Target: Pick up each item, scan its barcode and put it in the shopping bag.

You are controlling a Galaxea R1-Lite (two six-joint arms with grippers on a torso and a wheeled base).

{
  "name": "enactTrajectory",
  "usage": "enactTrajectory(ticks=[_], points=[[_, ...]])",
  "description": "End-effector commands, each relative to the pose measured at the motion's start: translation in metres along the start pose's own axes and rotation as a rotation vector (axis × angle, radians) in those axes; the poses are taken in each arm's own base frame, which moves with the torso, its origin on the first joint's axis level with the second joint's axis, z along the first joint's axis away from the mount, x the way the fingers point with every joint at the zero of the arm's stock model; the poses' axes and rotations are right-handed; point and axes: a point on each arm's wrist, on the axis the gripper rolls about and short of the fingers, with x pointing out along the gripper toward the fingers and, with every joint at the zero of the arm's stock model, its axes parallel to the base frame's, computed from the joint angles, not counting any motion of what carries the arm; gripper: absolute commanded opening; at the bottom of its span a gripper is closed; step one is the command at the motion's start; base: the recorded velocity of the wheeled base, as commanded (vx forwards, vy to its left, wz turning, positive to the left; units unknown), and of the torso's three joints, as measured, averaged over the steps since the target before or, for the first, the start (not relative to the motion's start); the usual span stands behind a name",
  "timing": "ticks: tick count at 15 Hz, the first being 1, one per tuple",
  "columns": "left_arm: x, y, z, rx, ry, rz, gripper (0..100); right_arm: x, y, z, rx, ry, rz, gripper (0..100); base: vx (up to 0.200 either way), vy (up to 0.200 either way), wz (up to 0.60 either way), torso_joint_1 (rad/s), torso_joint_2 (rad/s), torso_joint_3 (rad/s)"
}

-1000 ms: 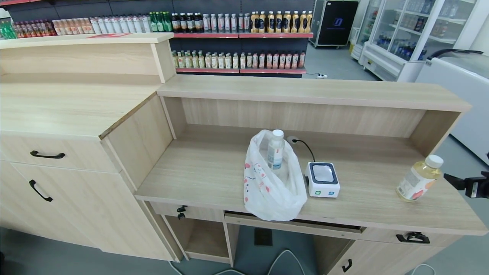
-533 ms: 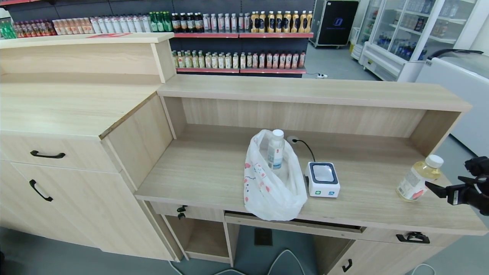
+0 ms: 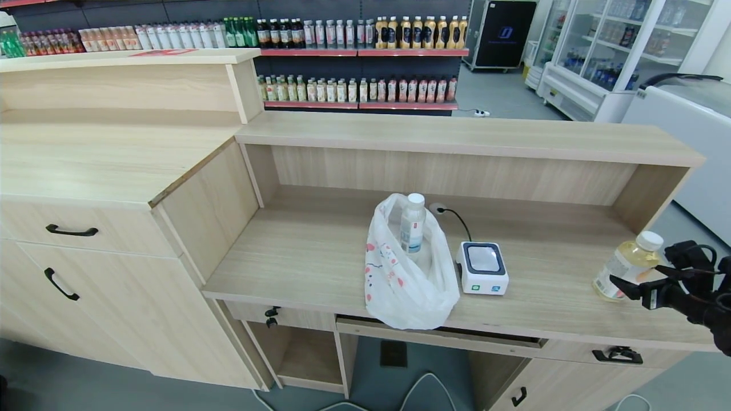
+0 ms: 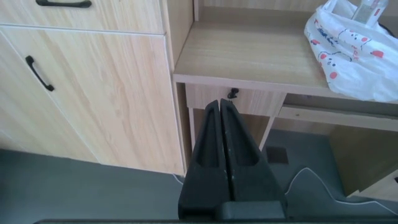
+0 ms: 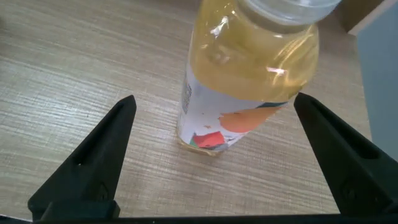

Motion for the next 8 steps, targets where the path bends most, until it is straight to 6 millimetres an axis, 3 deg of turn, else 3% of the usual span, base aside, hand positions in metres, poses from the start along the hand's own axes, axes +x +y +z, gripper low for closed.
enactTrajectory(ticks=[1, 8], points=[[0.0, 0.0, 0.0, 0.001, 0.0, 0.0, 0, 0.012, 0.006, -0.004, -0.003, -0.004, 0.022, 100, 0.0, 0.0, 0.0, 0.0, 0.0, 0.0], [0.0, 0.0, 0.0, -0.001, 0.0, 0.0, 0, 0.049, 0.012, 0.007, -0.043, -0.069, 0.056, 100, 0.0, 0.0, 0.0, 0.0, 0.0, 0.0]])
